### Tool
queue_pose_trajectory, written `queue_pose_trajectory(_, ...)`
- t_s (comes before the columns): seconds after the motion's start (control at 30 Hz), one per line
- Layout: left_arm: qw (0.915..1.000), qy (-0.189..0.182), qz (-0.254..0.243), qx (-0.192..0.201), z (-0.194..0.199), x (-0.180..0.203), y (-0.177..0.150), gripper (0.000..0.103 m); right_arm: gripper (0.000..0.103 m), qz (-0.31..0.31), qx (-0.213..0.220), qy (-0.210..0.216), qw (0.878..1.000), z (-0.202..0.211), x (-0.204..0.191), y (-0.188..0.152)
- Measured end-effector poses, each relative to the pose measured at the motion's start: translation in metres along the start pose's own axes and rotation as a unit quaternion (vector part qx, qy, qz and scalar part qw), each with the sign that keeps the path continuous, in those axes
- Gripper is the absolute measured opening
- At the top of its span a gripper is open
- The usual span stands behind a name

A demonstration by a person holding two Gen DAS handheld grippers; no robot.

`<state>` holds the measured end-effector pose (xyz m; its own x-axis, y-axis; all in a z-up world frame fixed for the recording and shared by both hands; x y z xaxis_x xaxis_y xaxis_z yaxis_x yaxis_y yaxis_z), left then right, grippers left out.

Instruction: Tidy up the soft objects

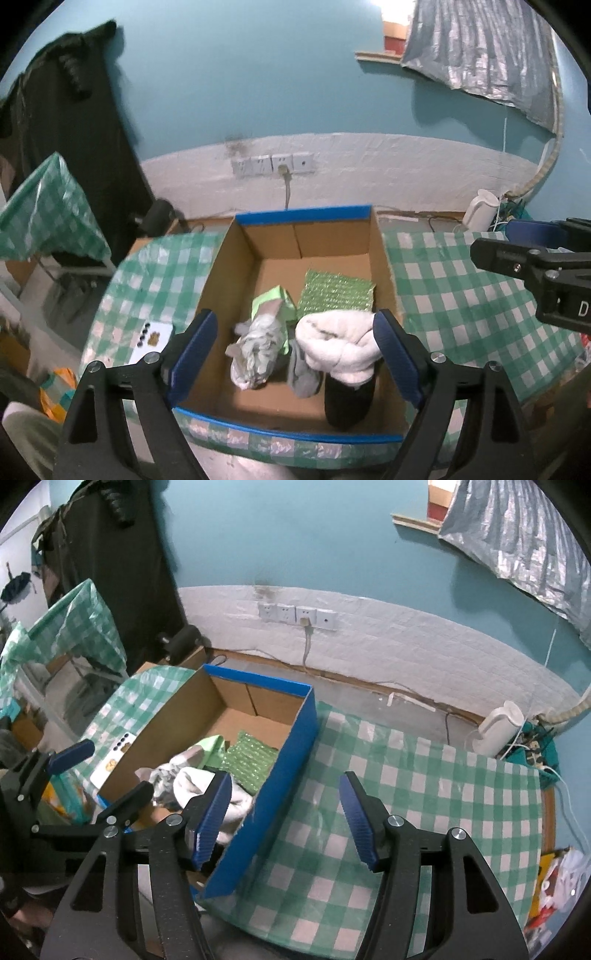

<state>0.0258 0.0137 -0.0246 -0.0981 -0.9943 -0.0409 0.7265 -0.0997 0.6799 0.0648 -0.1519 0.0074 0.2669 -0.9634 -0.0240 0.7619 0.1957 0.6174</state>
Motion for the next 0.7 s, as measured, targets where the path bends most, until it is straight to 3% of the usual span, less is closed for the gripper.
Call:
queue_pose_trajectory(0.27, 0.9998, -0.011, 0.006, 0.015, 0.004, 0.006, 0.005, 0.087, 0.06, -0.004, 0.016, -0.023, 1.0, 0.011, 0.015, -0.009)
queue_pose_trajectory(0.7, 0.9997, -0.013, 0.022, 0.003, -0.002, 0.005, 0.007, 0.087, 0.061, -0.018, 0.015, -0.026, 0.999, 0.011, 0.027, -0.012)
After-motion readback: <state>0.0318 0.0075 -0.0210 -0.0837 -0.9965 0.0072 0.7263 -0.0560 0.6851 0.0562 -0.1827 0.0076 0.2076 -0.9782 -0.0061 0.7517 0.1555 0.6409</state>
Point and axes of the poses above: each gripper's, at about its wrist camera, not at the fingertips, and z roughly against the way its jaws point, x to its right, y to its top, the point moved 3 cm from there along -z, roughly the way its jaws point, and after that the axes turned 5 degrees about -y, right-handed, at the moved point
